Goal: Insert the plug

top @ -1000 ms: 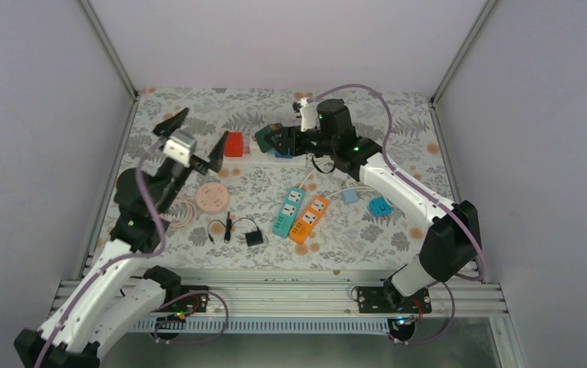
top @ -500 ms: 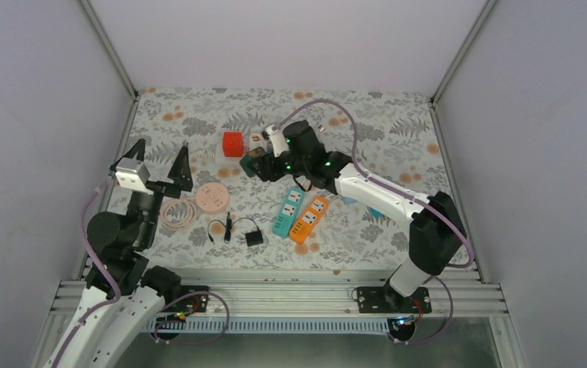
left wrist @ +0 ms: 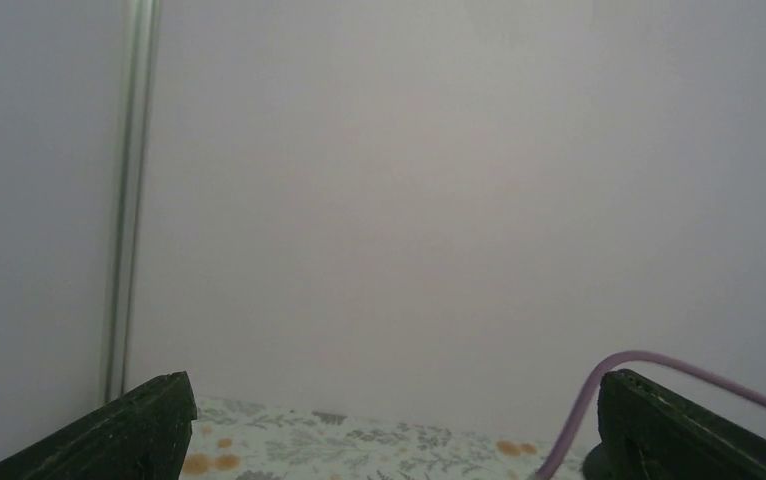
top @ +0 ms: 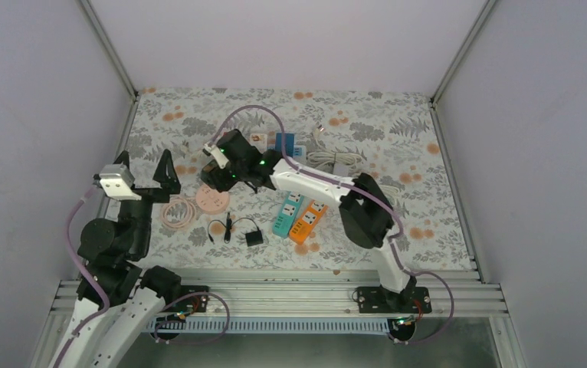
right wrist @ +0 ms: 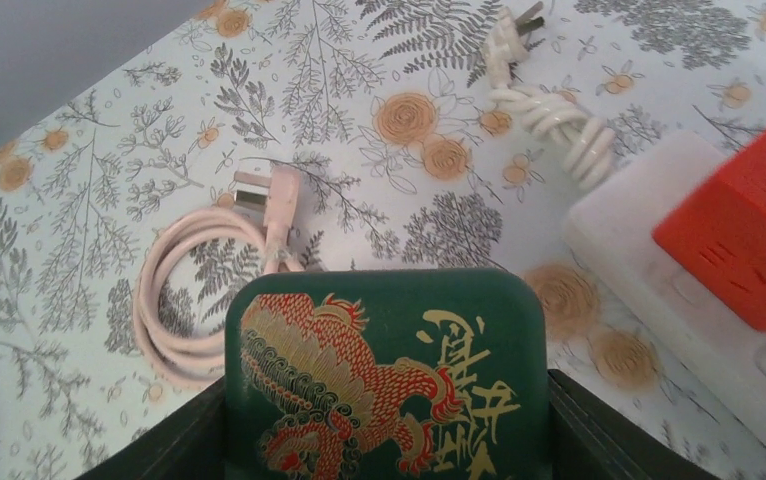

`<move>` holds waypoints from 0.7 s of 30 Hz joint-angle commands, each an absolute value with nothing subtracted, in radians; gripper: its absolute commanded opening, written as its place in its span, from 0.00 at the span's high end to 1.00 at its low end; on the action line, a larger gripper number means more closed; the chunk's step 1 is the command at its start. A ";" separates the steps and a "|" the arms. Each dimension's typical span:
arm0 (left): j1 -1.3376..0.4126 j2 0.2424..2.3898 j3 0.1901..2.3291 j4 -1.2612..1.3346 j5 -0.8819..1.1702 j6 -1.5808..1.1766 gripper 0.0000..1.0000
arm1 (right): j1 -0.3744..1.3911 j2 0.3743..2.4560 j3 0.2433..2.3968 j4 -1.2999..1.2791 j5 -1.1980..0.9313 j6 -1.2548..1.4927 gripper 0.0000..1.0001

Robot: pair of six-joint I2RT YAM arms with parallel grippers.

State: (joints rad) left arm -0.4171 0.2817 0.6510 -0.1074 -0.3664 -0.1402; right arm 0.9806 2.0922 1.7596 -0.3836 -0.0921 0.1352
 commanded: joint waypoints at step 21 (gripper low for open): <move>-0.415 0.216 0.655 -0.130 -0.493 -0.142 0.00 | 1.019 2.316 1.981 -0.401 -0.087 0.130 0.52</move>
State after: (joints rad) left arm -0.4171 0.2035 0.6407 -0.1368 -0.4858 -0.1467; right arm 1.0080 2.3276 1.9781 -0.4358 -0.0559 0.1345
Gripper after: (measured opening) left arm 0.999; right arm 0.622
